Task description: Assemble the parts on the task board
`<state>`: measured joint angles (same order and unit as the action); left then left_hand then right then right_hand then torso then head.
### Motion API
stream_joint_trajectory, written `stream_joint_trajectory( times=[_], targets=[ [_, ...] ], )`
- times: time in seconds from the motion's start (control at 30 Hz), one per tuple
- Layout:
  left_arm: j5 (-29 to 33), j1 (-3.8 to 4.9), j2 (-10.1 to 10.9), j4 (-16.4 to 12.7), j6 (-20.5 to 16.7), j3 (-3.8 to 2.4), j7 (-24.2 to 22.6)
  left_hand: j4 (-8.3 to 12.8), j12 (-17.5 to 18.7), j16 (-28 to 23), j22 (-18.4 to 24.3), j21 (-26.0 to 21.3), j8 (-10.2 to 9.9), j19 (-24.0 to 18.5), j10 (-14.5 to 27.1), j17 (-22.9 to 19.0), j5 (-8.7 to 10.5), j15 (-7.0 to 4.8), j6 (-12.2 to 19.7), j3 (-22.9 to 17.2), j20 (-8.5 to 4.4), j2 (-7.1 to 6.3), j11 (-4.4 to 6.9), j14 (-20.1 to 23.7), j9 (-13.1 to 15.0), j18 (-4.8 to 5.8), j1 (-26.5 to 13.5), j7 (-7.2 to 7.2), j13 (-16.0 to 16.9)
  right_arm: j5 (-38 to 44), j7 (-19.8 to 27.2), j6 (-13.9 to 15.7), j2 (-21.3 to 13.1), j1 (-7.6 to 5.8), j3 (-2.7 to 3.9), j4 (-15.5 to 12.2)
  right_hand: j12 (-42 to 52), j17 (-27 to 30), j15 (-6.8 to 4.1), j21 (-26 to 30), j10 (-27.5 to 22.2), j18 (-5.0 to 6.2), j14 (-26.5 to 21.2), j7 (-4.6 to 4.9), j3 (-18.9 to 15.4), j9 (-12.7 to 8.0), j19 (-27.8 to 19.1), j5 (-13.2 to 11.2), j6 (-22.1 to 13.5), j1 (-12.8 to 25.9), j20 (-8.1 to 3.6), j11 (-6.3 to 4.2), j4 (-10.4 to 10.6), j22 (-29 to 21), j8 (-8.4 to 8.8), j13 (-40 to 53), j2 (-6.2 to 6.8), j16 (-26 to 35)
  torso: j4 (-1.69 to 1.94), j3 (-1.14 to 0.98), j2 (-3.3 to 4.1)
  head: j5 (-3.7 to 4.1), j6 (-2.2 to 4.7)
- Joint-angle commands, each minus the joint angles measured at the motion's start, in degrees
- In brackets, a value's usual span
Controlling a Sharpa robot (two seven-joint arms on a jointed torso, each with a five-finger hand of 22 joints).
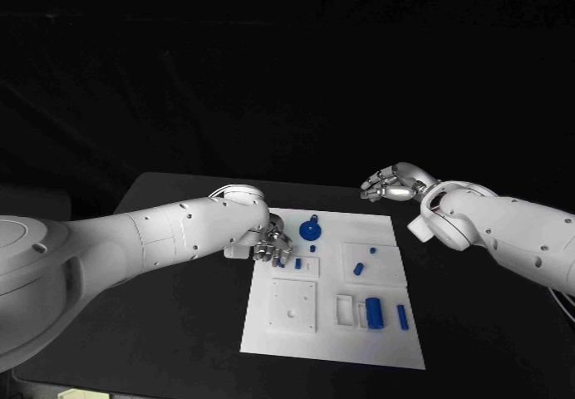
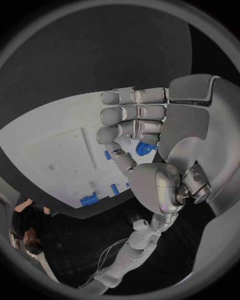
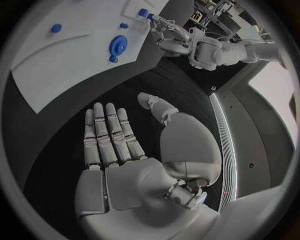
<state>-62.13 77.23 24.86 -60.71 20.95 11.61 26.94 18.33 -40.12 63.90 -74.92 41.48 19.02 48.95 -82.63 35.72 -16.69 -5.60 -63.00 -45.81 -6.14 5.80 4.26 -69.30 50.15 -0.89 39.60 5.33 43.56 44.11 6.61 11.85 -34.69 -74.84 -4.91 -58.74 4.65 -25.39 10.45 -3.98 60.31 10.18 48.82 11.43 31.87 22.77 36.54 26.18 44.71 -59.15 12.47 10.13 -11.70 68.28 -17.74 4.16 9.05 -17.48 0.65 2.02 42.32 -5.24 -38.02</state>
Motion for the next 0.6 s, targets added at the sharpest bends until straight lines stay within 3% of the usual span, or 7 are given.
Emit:
stream_joint_trajectory(
  times=[0.03, 0.6],
  targets=[
    [-0.5, -0.03, -0.1, 0.0, 0.1, 0.08, -0.5, -1.5, -0.4, 0.3, -1.3, 0.3, 0.1, -0.3, 0.3, 0.0, -0.17, -0.06, -5.0, -1.7, -4.45, 0.68, 0.51, 0.1, 0.1, 0.89, 0.9, -4.37, 0.1, 0.2, 0.6, -0.8, 0.1, 0.01, 0.02, 0.0, -0.3, -0.1, -0.1, 0.2, 0.1, 0.66, -0.3, 0.82, 0.0, -0.1, 0.0, 0.2, 0.1, 0.2, 0.1, 0.23, -0.4, 0.1, -0.15, -0.1, -0.25, -0.2, 0.07, 0.03, -0.02, -0.05, -0.04],
    [-1.0, -0.06, -0.2, -0.4, -1.0, 0.08, -0.9, -1.5, -0.4, 0.3, -1.3, 0.4, 0.0, -0.3, 0.4, 0.0, -0.07, -0.07, -4.9, -1.7, -4.46, 0.83, 0.5, 0.2, 0.2, 0.89, 0.8, -4.35, 0.0, 0.2, 0.6, -0.8, 0.2, 0.03, 0.02, 0.1, -0.4, -0.1, -0.09, 0.2, 0.1, 0.66, -0.3, 0.83, 0.0, -0.1, 0.0, 0.2, 0.0, 0.2, 0.11, 0.24, -0.4, 0.1, -0.15, -0.1, -0.24, -0.2, -0.01, -0.01, 0.0, -0.2, -0.01]
  ],
)
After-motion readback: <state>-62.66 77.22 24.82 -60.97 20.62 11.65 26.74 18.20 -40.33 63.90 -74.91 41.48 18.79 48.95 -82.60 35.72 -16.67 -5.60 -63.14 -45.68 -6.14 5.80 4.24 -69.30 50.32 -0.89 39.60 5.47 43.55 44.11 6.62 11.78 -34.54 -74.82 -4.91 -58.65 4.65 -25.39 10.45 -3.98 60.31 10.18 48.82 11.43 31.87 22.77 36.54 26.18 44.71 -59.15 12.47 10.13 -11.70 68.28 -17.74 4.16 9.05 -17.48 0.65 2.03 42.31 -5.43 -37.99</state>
